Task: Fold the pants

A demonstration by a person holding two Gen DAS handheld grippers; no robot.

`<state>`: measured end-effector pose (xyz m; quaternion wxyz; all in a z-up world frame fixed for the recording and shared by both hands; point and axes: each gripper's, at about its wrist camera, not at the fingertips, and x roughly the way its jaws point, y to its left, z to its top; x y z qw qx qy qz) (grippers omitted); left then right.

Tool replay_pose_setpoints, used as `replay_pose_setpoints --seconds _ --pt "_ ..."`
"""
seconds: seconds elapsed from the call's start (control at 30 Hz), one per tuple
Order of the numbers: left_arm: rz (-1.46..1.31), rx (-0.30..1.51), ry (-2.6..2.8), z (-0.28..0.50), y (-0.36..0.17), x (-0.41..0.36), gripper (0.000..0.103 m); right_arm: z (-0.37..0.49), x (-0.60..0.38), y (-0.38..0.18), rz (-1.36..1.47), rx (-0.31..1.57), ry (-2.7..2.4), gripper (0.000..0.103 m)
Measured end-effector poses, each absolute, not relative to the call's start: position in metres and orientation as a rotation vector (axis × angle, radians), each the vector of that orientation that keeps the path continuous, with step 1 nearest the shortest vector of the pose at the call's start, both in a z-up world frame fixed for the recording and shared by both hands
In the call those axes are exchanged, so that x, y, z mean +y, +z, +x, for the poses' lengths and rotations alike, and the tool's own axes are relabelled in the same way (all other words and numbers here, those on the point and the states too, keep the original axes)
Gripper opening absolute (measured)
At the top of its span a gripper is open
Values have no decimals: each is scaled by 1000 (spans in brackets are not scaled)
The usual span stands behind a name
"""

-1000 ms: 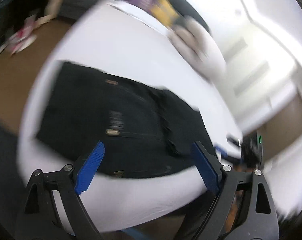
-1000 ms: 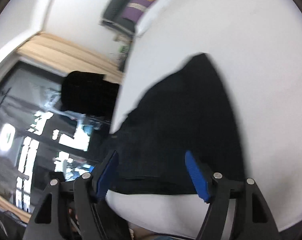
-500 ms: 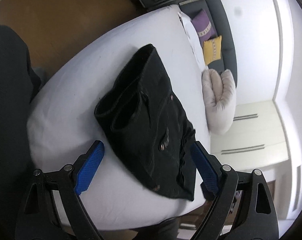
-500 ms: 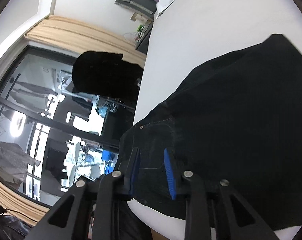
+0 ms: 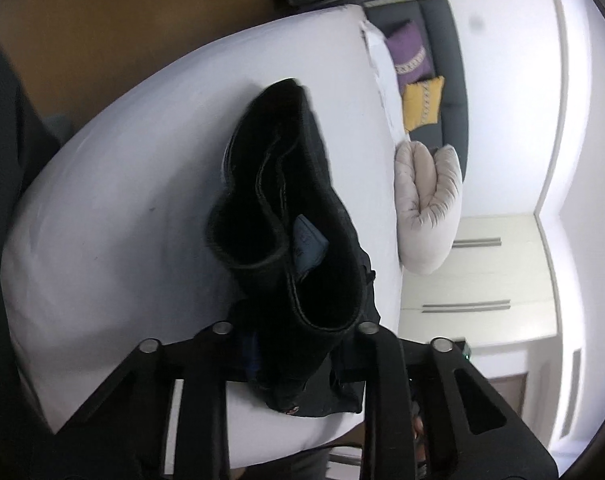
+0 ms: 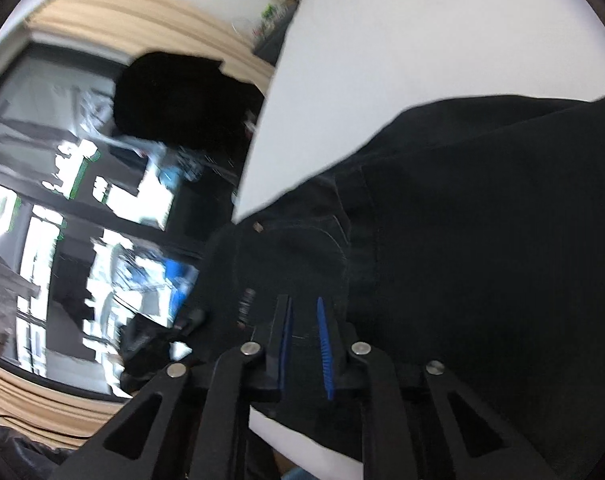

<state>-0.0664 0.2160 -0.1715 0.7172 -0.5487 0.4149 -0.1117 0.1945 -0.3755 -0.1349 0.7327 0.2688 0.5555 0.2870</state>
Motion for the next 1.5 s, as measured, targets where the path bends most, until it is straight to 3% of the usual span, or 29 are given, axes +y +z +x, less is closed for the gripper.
replay_pose_setpoints --seconds 0.27,0.33,0.83,0.9,0.93,1.0,1.1,1.37,1.43,1.5 --pt "-998 883 -274 -53 -123 201 17 230 -352 -170 510 1354 589 9" --pt "-936 870 -286 -48 -108 192 16 232 -346 -181 465 1391 568 0" --pt "-454 809 -470 -3 -18 38 16 214 -362 -173 507 1306 583 2" --pt "-380 810 -495 -2 -15 12 17 213 -377 -145 571 1213 604 37" --pt "-348 814 -509 -2 -16 -1 17 212 -383 -134 606 1174 625 47" --pt "-270 822 -536 -5 -18 -28 16 215 -393 -107 668 1136 702 78" --pt "-182 817 -563 -6 -18 -63 17 218 -395 -82 690 1114 825 91" --pt "-61 824 -595 -19 -39 -103 16 222 -369 -83 515 1231 792 91" --pt "-29 823 -595 -17 -40 -116 16 225 -368 -96 521 1278 762 73" --pt "-19 833 -596 -16 -45 -122 16 225 -374 -102 532 1292 748 40"
